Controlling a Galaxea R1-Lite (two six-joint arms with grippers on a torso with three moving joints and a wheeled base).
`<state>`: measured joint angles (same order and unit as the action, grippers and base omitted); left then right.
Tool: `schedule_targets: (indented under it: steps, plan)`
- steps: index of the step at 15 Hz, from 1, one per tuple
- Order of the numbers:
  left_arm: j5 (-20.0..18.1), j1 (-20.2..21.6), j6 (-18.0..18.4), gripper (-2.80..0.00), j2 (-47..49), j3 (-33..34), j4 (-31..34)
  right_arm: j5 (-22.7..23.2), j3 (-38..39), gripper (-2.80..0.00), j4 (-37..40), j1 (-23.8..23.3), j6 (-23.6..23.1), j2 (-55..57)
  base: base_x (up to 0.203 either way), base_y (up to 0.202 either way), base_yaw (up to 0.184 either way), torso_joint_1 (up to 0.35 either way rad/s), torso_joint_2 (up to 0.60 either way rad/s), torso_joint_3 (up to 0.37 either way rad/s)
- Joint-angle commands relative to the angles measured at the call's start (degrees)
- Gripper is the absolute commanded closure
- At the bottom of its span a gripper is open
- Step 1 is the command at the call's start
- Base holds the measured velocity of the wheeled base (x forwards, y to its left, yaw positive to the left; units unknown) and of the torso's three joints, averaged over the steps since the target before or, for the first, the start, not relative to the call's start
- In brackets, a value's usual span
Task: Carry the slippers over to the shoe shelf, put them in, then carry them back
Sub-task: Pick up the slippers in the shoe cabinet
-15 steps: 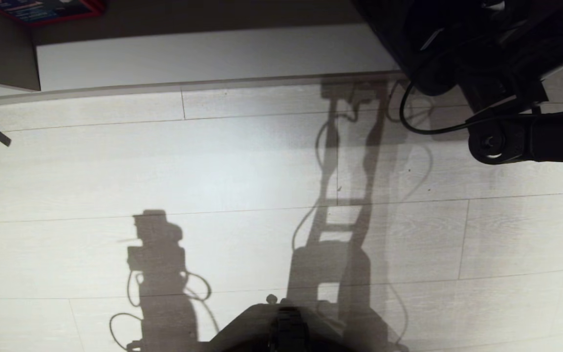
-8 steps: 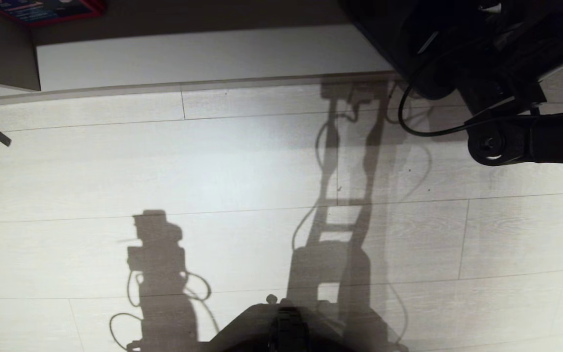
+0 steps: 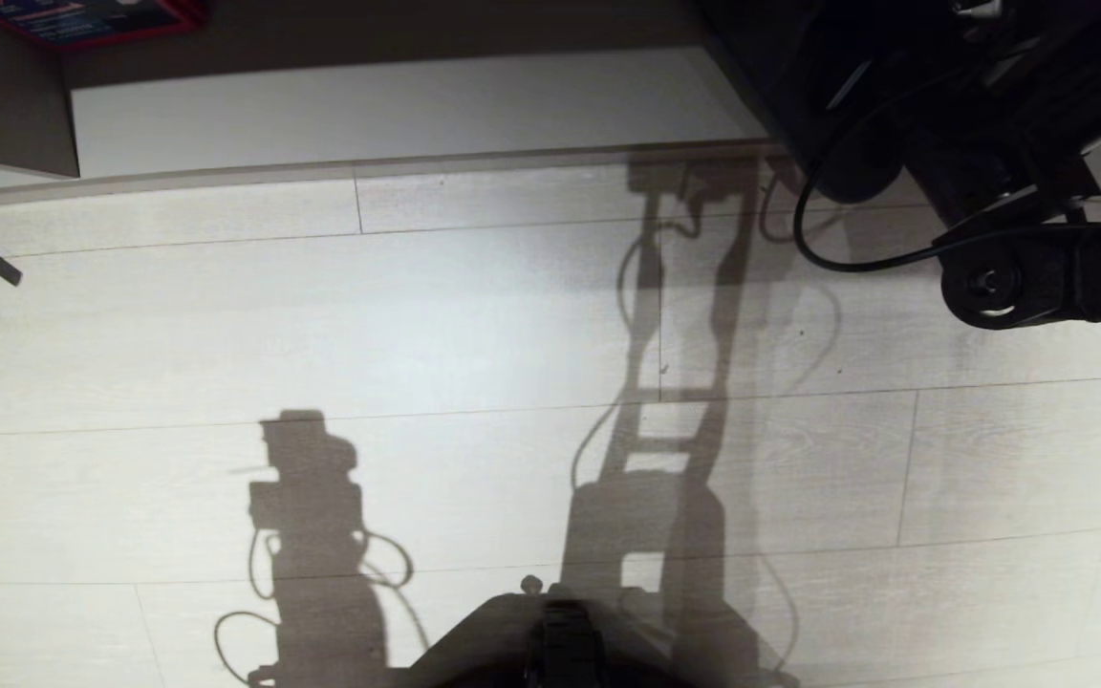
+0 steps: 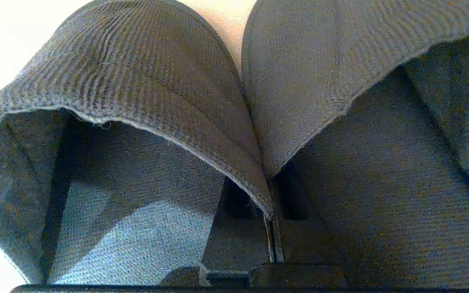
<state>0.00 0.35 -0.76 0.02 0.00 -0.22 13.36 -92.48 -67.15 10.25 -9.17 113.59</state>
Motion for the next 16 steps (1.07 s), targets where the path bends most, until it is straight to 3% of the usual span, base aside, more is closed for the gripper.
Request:
schedule_targets:
  steps: [1,10,16]
  plan:
    - [0.0,0.0,0.0,0.0,0.0,0.0,0.0,0.1,0.6,0.0,-0.5,0.4,-0.1,-1.5,0.0,0.0,0.0,0.0,0.0,0.0]
    - [0.1,0.0,0.1,0.0,0.0,0.0,-0.1,0.1,21.8,0.0,3.8,5.4,-3.2,-15.4,0.0,0.0,0.0,0.0,0.0,0.0]
    - [0.1,0.0,0.1,0.0,0.0,0.0,-0.1,0.2,40.6,0.0,6.6,7.0,-4.6,-31.8,0.0,0.0,0.0,0.0,0.0,0.0]
